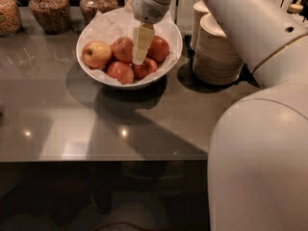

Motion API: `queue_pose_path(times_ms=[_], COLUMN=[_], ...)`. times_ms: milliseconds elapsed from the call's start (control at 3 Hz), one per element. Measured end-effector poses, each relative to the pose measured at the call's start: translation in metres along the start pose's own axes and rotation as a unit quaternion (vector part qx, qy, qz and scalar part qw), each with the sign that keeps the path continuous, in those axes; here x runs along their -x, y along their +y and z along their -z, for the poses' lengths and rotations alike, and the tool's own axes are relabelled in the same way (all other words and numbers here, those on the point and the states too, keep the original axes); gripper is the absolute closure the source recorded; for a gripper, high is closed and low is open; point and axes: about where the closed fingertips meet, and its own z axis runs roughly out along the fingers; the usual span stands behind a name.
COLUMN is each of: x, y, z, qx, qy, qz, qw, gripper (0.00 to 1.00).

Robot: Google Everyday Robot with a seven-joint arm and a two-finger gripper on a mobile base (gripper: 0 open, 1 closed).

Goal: Pick apple from white bowl

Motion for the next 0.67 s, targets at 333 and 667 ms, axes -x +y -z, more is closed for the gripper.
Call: queue_pose_path(times_ms=[333, 667], x=[0.0014, -0.0007], y=[0.0062, 0.0108], z=[-0.0052, -0.0123], qx=[0.016, 0.031], qy=[-0.009, -0.011], qz=[-0.002, -0.006], qw=[0.9998, 0.9994], gripper=[0.21, 0.33])
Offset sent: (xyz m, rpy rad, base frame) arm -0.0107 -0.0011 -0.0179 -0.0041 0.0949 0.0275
